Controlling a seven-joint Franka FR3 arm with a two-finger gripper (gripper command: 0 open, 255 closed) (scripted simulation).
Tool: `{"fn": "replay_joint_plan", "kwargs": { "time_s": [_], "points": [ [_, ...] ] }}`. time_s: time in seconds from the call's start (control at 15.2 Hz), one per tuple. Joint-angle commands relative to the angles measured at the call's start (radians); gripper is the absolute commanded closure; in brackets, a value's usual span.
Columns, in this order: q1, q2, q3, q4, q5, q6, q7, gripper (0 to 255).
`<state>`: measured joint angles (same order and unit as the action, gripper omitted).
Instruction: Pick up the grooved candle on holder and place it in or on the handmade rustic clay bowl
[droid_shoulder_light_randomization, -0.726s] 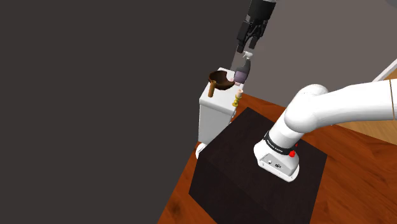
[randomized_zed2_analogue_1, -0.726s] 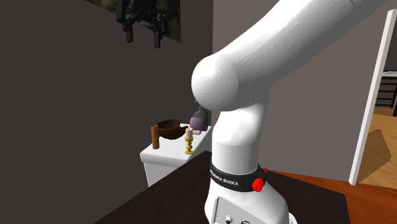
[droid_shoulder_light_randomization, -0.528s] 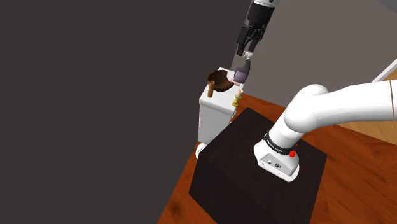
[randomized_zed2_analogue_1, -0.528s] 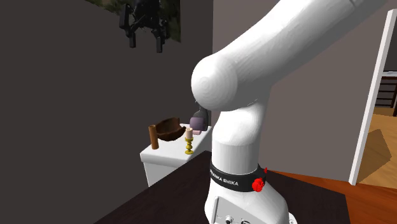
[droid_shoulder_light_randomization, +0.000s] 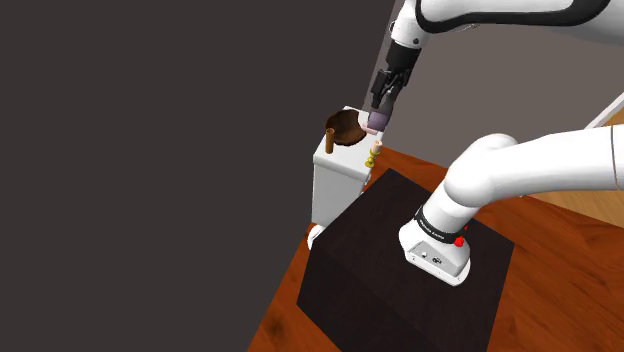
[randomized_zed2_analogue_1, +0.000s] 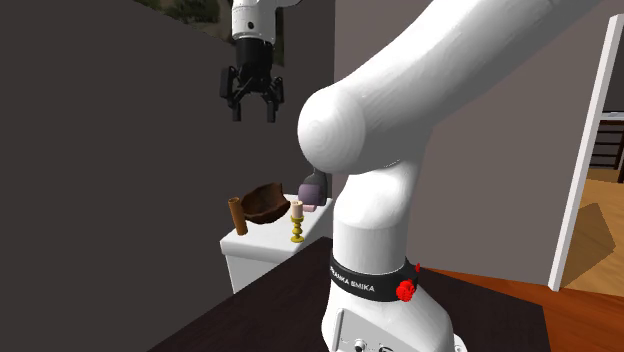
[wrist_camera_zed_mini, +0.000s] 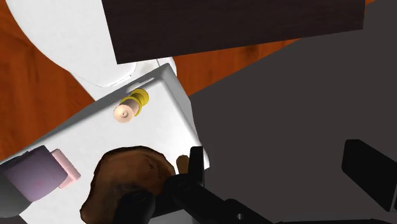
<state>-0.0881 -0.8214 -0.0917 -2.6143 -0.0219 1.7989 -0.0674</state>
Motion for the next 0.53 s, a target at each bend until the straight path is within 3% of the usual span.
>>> {"fn": "replay_joint_plan", "kwargs": {
  "time_s": [0.0,0.46],
  "points": [
    [-0.016,0.020,-0.023,-0.040,-0.019,0.063,-0.018,0],
    [-0.081,0.152,-0.126,-0.143,-0.093,0.306,-0.098,0]
  ]
}}
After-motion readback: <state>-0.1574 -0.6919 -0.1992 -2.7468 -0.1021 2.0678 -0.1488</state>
